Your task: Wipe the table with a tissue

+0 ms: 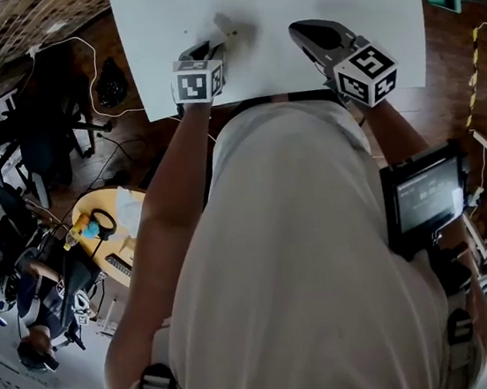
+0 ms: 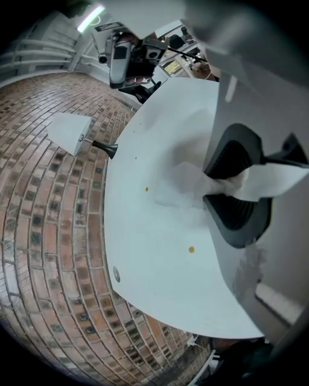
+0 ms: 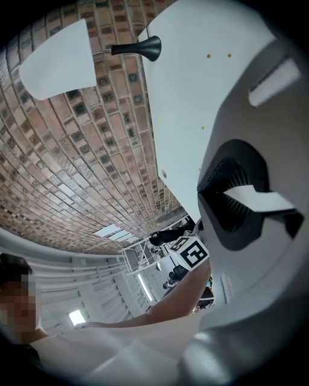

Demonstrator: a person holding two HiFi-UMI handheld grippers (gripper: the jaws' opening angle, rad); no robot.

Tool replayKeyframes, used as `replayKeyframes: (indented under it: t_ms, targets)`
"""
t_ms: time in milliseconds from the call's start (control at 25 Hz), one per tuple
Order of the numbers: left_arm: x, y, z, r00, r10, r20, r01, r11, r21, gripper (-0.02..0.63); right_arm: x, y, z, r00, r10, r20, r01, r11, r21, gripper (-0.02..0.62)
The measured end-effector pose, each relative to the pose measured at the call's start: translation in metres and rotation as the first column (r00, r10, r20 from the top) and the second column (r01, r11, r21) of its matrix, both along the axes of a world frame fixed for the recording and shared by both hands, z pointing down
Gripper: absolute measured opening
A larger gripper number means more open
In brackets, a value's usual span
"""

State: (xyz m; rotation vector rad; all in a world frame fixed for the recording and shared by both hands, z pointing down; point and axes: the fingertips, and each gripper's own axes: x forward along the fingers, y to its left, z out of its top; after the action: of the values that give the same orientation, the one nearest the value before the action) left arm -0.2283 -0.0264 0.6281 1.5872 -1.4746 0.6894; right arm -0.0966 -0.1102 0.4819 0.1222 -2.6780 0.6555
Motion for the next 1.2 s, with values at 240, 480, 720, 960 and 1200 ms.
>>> replayKeyframes:
  t_ms: [240,480,720,960,1200]
  targets:
    - [0.014,-0.017,-0.012,0.998,0.063,0.026,-0.063,0.998,0.001,0.084,0.007,-0.005,-0.005,1.0,0.021,0.002,-0.021,1.0,-0.002,0.007]
    - [0.028,-0.026,-0.001,0.992,0.124,0.029,-0.123,0.992,-0.013,0.083,0.018,-0.009,-0.003,0.999,0.048,0.006,-0.048,0.999,-0.009,0.008]
    - [0.037,-0.037,-0.002,0.974,0.218,0.061,-0.217,0.976,-0.016,0.083,0.022,-0.01,0.0,0.997,0.076,0.006,-0.076,0.997,-0.021,0.008]
    - [0.059,-0.041,0.006,0.93,0.347,0.12,-0.344,0.938,-0.04,0.081,0.029,-0.014,0.001,0.995,0.1,0.009,-0.1,0.994,-0.031,0.008]
    - [0.087,-0.033,-0.002,0.935,0.354,-0.01,-0.355,0.934,-0.041,0.081,0.034,-0.018,0.0,0.992,0.125,0.022,-0.124,0.991,-0.049,0.008]
